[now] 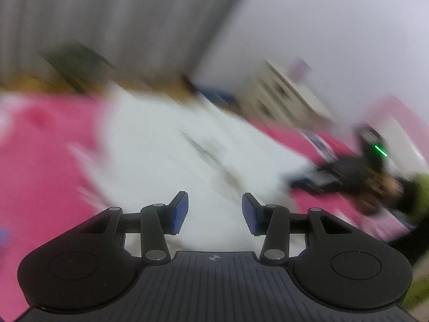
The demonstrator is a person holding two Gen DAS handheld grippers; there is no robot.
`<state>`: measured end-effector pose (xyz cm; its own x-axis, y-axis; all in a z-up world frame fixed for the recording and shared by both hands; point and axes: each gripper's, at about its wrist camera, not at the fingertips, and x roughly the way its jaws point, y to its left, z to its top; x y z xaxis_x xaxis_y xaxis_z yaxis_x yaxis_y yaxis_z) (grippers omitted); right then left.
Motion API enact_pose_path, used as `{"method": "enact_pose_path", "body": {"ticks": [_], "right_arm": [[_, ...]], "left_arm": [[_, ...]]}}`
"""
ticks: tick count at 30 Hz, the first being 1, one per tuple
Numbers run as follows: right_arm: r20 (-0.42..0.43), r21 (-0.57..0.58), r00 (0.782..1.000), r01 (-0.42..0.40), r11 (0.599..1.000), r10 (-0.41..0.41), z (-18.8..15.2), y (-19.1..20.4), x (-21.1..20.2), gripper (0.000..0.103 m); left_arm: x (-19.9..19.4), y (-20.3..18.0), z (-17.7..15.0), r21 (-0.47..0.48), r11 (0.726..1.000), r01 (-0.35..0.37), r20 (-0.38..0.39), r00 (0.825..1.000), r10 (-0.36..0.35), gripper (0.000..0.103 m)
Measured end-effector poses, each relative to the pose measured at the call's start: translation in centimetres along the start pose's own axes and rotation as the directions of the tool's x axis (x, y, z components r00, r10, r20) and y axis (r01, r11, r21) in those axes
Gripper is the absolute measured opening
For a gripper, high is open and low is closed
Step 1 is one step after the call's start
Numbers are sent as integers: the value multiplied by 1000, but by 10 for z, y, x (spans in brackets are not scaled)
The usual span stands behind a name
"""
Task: Fold clothes
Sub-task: 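Smooth the sweater flat with both grippers open over the deer print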
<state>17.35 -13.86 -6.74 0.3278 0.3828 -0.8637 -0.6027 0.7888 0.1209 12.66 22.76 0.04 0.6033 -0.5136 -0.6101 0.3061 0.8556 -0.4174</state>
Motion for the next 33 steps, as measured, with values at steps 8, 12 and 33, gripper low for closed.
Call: {"method": "enact_pose_path", "body": {"ticks": [8,12,33], "right_arm": [[-17,-142,999,-32,989,30,59,37,-33,31],[-12,-139,995,-99,985,98,75,52,-12,34],[-227,183,948,-184,966,223,-15,19,85,37]], "left_arm": [[-110,42,47,-52,904,-424,317,851,418,59],[-73,57,32,-78,921,-382,212,896,390,65],[118,-15,-107,-178,973,145,-329,924,-197,62]]}}
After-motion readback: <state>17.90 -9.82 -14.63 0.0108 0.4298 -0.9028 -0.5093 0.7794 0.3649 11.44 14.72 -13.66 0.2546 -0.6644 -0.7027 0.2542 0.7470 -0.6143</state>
